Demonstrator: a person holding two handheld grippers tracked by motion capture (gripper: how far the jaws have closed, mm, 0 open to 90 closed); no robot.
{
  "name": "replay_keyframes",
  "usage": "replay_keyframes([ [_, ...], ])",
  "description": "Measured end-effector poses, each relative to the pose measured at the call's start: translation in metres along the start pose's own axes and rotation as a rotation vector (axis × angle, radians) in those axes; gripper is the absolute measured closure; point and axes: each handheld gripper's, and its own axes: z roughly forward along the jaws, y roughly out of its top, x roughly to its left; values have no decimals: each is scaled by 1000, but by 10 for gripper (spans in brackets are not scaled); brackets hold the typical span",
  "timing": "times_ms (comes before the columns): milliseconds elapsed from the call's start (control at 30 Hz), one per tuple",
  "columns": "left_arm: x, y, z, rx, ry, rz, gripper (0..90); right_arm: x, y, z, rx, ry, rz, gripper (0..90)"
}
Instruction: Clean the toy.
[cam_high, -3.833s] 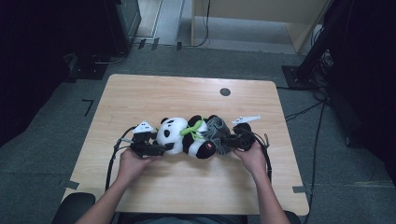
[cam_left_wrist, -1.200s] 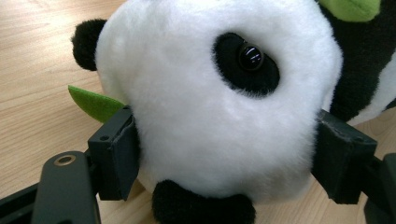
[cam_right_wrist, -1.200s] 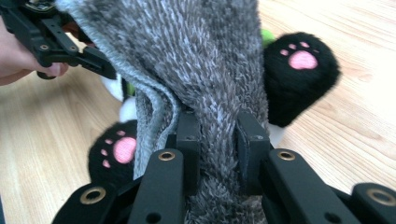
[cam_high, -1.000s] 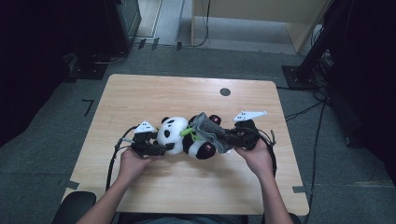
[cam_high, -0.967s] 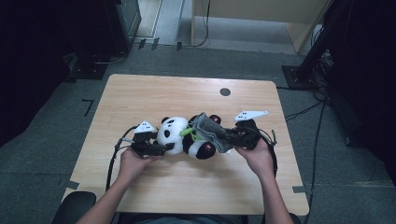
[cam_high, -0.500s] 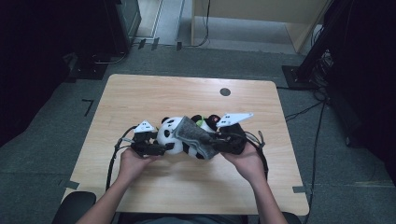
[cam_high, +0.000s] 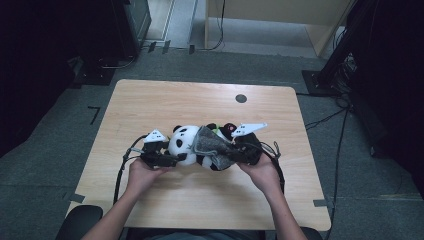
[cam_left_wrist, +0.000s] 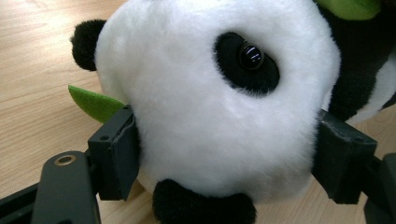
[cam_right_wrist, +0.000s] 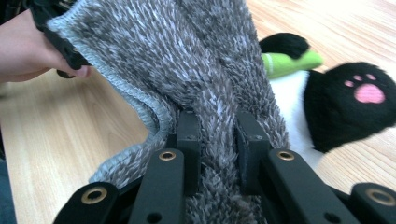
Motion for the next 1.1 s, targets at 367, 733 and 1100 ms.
replay_keyframes([
  [367,0,0,0,1,-1,-1,212,-21,-10,-7,15,-78,52,764],
  [733,1,2,-1,8,-3,-13,212,-38,-11,-33,-43,-138,114,773],
  [1100,-7,4,-6,12,8,-42,213,17,32,-25,-131,-48,-7,774],
])
